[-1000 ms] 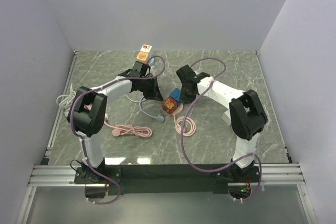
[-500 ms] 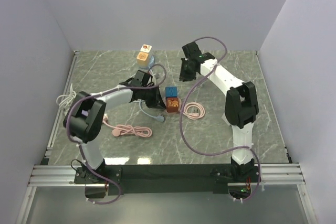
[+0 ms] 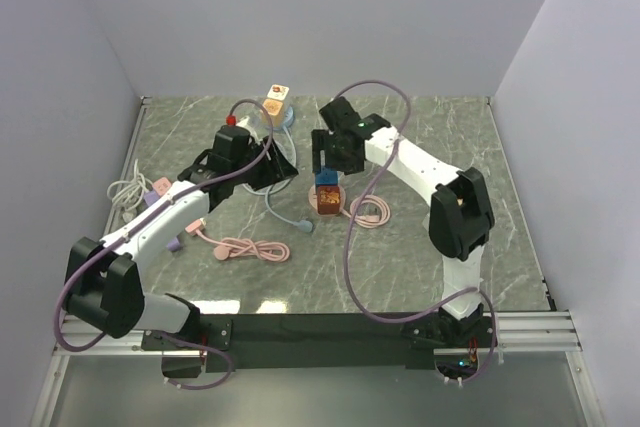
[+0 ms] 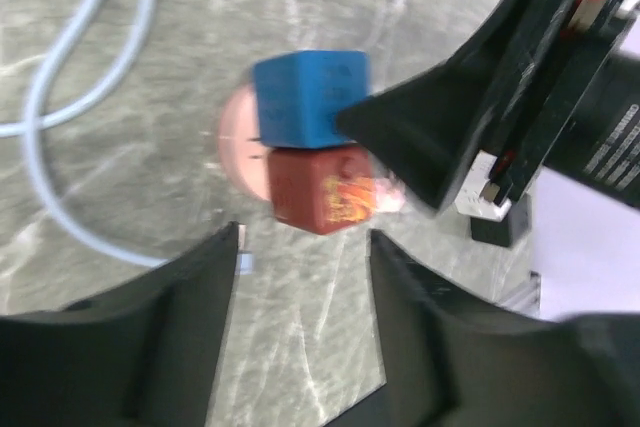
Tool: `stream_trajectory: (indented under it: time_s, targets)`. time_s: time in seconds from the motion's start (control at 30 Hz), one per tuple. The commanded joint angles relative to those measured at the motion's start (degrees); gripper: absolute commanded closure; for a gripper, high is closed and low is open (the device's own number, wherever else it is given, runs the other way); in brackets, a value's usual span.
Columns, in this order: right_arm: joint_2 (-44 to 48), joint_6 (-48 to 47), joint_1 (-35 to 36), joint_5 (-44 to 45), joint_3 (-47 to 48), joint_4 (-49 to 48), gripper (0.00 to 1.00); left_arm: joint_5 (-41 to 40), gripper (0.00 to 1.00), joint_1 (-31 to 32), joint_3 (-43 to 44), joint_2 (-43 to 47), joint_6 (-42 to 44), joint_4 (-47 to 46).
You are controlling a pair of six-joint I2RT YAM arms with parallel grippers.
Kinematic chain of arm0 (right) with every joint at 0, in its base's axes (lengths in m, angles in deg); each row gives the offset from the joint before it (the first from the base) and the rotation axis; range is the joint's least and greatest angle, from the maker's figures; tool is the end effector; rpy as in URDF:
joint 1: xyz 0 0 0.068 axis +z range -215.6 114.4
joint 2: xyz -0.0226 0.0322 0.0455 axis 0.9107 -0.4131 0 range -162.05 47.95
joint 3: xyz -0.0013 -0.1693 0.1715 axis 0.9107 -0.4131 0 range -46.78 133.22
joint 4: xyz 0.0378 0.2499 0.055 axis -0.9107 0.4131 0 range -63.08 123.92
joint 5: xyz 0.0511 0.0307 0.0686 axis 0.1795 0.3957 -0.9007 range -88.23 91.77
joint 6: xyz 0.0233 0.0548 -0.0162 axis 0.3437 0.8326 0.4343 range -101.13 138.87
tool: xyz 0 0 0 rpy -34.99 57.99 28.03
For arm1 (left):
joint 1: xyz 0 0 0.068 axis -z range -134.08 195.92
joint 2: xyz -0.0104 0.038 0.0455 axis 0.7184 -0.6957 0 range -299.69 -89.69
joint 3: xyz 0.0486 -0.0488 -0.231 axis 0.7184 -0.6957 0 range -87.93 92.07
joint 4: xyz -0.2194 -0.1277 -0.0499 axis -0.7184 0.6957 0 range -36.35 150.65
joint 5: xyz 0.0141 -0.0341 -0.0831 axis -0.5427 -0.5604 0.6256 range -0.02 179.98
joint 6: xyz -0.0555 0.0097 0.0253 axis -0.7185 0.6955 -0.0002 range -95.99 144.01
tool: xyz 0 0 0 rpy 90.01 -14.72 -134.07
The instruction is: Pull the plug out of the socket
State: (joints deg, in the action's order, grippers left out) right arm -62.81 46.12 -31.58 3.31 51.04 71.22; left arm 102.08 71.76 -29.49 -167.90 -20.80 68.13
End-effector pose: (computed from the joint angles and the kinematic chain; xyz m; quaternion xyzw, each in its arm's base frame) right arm 0.3458 0.2320 0.2323 -0.0528 0.9579 0.1326 0.2492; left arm 0.2836 -0.1483 0.2469 -0.0962 0.8752 -0.3448 0.3255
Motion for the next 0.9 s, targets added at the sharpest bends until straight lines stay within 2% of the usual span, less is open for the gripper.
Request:
stream_trajectory:
  time_s: [0.0,0.03,0.13,0.53,0.63,0.67,0.73,0.77,0.8,0.83,0.87]
  targets:
    - [-2.35,1.05,1.39,3.64,1.67,1.15,0.10,-3.04,0.38,-1.06,-1.74,2.44,-1.24,0.46]
    - [-2.44,1.49,1.57,4.25,1.41,0.54,0.06,-3.13,0.32,-1.23,-2.27,2.80,-1.41,0.55]
    - [-2.44,2.20,2.19,6.01,1.06,-0.70,0.05,-4.01,0.29,-1.59,-3.32,4.65,-1.68,0.72]
    - [-12.89,1.14,3.42,5.40,10.45,3.95,0.03,-4.10,0.27,-2.64,-5.87,6.93,-2.03,0.55]
    - [-14.13,1.41,3.60,5.32,11.43,4.66,0.14,-3.75,0.27,-2.73,-6.31,7.02,-2.12,0.20]
    - [-14.05,1.49,3.68,4.88,11.17,4.57,0.27,-3.66,0.27,-2.73,-6.40,7.02,-2.12,0.11]
    - [-13.61,1.85,3.60,4.79,10.64,4.66,0.47,-2.96,0.27,-2.73,-6.75,6.94,-1.94,-0.33]
    - [-13.34,1.76,3.60,4.70,10.29,4.75,0.68,-2.61,0.27,-2.73,-6.75,6.94,-1.77,-0.42]
    - [-13.08,1.67,3.60,4.00,9.94,4.84,0.78,-2.17,0.27,-2.73,-7.19,6.76,-1.50,-0.85]
    - [-12.12,1.58,3.42,3.65,9.24,4.92,0.96,-0.95,0.27,-2.73,-7.28,6.50,-1.33,-1.21]
    - [-11.50,1.50,3.33,3.12,8.97,4.93,1.00,-0.24,0.27,-2.73,-7.46,6.06,-1.06,-1.56]
